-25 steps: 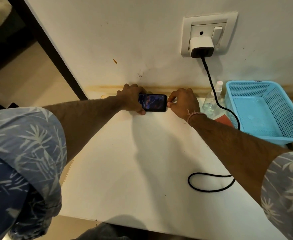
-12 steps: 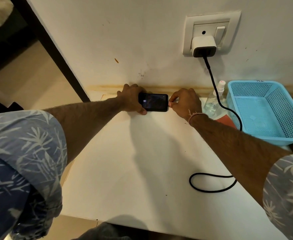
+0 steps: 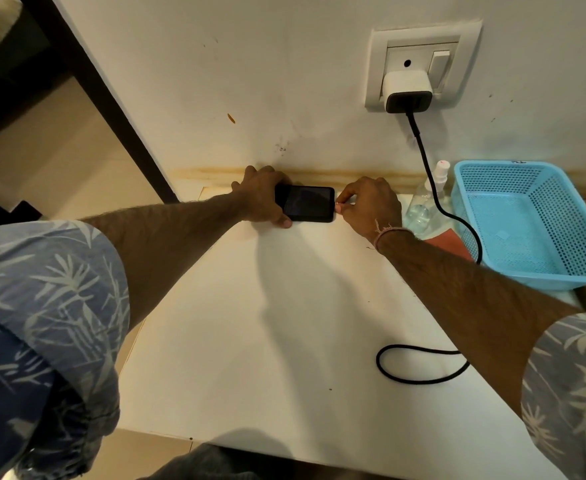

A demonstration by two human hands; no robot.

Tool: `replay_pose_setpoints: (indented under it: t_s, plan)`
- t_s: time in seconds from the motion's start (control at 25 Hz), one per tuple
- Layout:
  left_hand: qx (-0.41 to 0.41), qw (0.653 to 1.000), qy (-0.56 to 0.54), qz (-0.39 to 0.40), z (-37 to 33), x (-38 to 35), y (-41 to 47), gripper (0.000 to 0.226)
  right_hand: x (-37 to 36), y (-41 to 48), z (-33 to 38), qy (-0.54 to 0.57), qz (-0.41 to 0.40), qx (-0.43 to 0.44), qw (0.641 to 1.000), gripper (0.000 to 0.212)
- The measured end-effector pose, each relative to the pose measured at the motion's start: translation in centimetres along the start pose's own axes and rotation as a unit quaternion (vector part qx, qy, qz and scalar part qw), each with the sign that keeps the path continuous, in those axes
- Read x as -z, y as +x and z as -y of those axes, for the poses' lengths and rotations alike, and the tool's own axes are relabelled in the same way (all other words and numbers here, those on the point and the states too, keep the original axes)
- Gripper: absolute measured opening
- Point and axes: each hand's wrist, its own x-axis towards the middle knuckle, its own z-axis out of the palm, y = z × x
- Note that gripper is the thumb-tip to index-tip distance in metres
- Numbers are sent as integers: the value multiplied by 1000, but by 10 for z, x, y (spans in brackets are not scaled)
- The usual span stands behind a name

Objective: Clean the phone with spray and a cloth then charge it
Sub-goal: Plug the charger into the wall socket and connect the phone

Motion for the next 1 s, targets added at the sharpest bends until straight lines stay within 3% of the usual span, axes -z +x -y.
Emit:
replay_pose_setpoints:
  t_s: [1.0]
  plan:
    - [-11,1000,-20,-17,7,-5,-3,78,-2,-1,-2,-30,-18,18,999,10]
